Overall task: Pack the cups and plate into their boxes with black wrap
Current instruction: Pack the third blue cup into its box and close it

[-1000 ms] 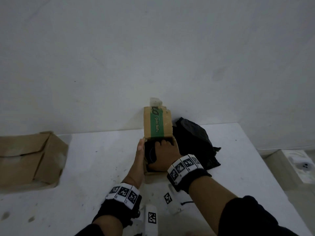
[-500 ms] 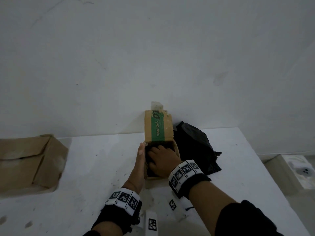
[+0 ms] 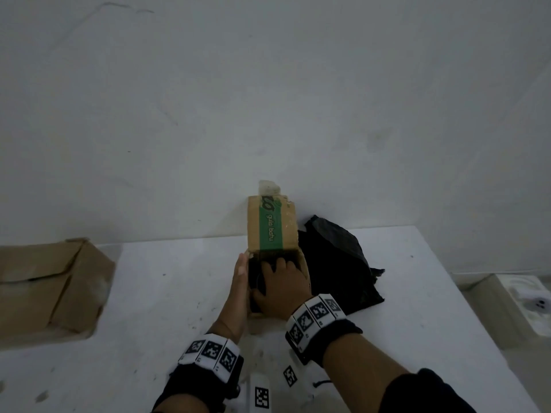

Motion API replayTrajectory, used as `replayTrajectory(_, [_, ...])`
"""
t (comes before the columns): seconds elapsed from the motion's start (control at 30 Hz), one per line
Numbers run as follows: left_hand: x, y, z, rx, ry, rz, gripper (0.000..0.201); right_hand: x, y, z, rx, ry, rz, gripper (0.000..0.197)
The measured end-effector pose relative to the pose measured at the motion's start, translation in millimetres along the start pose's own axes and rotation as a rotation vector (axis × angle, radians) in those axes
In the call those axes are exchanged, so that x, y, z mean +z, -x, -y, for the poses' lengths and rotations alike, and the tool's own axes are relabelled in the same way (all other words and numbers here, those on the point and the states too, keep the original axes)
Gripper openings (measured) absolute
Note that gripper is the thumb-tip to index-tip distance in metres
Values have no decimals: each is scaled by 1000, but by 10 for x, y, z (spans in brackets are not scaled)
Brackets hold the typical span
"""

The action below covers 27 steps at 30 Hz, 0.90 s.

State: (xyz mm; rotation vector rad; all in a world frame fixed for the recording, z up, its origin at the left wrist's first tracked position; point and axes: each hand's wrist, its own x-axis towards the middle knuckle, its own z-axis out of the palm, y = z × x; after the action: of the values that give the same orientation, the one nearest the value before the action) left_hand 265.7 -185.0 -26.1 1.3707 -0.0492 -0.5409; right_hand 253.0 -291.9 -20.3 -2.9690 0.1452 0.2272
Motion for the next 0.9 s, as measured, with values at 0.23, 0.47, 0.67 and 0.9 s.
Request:
replayTrajectory(0.23, [-95, -24, -37, 98, -474, -102, 74, -295, 9, -126, -108, -157, -71, 41])
replayTrajectory(0.47, [356, -103, -415, 488, -1256, -186, 62, -588, 243, -967, 123, -101, -614, 54])
replayTrajectory(0.67, [1028, -299, -445, 562, -1448, 56, 67, -352, 270, -1545, 516, -49, -244, 88])
replayTrajectory(0.9, [1251, -409, -306, 498, -1501, 85, 81, -387, 288, -1749, 360, -187, -221, 22])
